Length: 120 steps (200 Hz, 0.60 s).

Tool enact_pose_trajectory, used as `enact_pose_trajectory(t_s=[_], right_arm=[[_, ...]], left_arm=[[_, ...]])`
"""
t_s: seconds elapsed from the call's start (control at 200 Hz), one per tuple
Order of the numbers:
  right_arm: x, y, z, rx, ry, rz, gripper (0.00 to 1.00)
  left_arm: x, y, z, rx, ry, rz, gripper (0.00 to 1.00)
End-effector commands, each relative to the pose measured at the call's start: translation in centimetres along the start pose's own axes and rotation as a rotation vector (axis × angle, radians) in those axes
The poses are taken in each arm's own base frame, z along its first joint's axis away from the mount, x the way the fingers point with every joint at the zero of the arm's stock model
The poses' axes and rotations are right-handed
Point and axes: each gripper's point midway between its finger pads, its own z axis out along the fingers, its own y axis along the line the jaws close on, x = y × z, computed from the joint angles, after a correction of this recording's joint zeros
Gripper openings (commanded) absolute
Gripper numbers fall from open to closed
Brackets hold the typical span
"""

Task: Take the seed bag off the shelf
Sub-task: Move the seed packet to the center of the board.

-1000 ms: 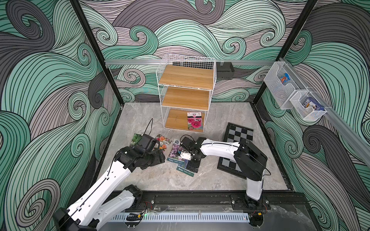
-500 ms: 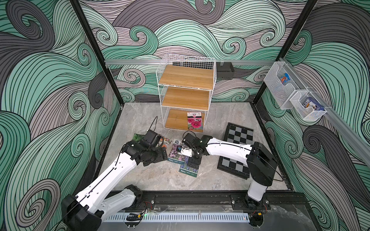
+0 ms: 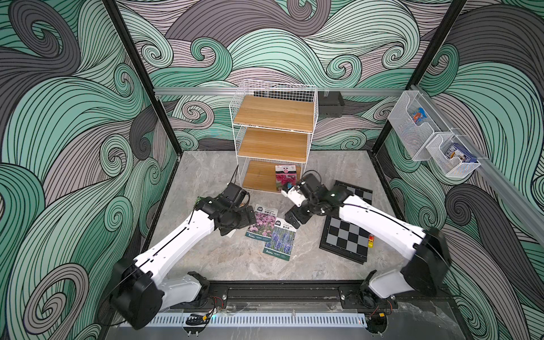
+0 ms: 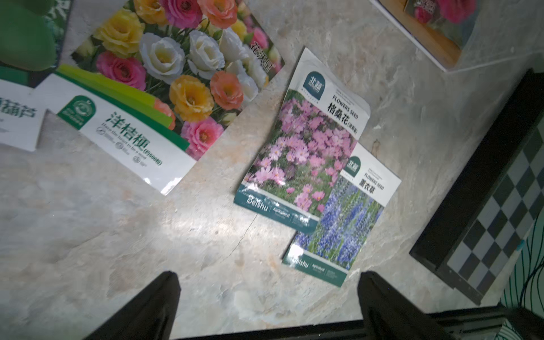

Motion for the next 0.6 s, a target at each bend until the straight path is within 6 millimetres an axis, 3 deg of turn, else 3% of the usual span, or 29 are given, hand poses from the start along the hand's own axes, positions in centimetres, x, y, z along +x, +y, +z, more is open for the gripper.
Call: enact_pose_trajectory(t_s=[0.0,0.095,0.18,0.27,0.395,0.545,0.595], right_arm=[[2.8,-0.3,-0.6,-0.022,0.049,0.313,0.99],[3.4,-0.6,-0.5,-0.017,0.051,0.474,0.99],[3.4,-0.7,0.6,-0.015,0.057,0.628,0.99],[2.5,-0.6,2.4,-0.037,0.020,0.802,0.99],[0.4,-1.5,5.5,-0.053,-0.079,1.019,0.99],[-3.2,-2.3,8.9,-0.042,-0.099,1.033,0.99],[-5.5,-2.0,9.8,-0.090,-0.138,1.021,0.99]], left_arm=[[-4.0,-4.9,1.3,0.112,-0.054,-0.089,0.99],[-5.0,-6.4,3.7,0.066,0.020,-0.136,0.99],[-6.0,-7.5,3.4,0.045,0.033,-0.143,0.99],[-6.9,-7.2,1.5,0.024,0.001,-0.109,0.99],[-7.2,-4.9,-2.0,-0.035,0.015,-0.046,0.99],[-6.0,-1.3,-6.6,-0.086,-0.002,-0.013,0.99],[-5.7,0.0,-8.1,-0.094,-0.033,-0.015,0.99]])
